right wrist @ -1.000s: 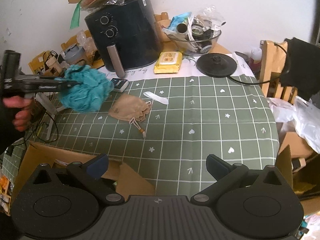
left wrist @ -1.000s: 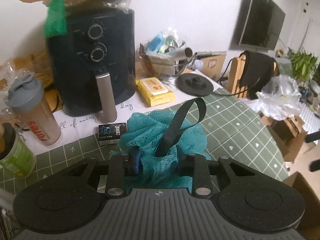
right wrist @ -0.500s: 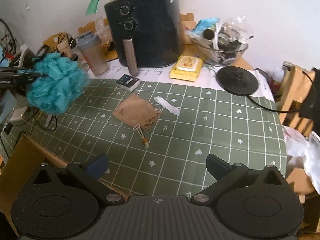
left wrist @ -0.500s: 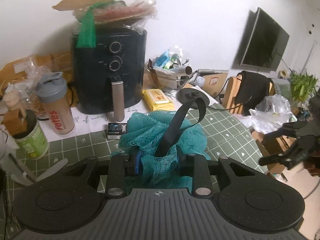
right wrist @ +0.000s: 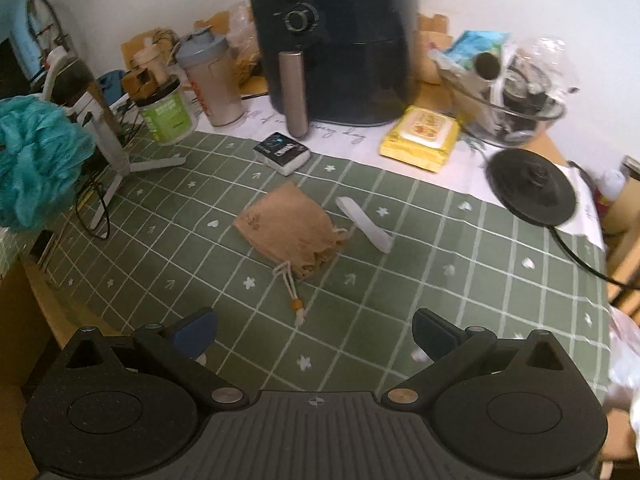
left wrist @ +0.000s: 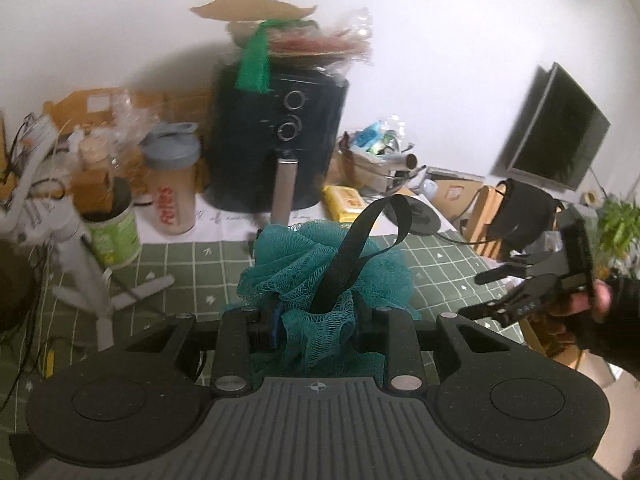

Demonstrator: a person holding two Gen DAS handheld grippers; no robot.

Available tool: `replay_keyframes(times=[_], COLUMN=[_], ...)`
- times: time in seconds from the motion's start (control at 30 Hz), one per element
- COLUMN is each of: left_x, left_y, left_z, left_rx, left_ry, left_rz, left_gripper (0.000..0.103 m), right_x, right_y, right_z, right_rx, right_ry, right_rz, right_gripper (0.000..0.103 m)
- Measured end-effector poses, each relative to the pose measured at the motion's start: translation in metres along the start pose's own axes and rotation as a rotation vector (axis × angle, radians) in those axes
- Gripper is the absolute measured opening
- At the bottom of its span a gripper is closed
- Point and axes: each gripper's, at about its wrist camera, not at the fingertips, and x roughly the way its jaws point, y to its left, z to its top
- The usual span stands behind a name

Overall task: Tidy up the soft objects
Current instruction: 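Lift the blue loofah with the left gripper while the right reaches the burlap pouch, then grasp the tan burlap pouch by its neck with the right gripper and lift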

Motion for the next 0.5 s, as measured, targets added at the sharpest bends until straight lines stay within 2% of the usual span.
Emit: replay_keyframes(times=[0.2,0.37,0.5], left_x=[-0.014,-0.023,-0.026], left_y=[0.009,0.019,0.027], left_z=[-0.008,-0.017,-0.023], left_rx=[-0.052,-0.101,-0.128], left_ry=[0.004,-0.001,0.015], left_rz=[0.037,0.116,0.136], left_gripper=[0.030,0.030,0.030], right_x=[0.036,0.070,0.095], right_y=[0.007,0.017,0.023], right_z=[0.016,0.028,0.034], right_rx=[-0.111,-0.217,-0.290], right_ry=[0.039,0.077,0.105], right_rz=[0.027,0.029,0.028], right_gripper=[0.103,0.103,0.103])
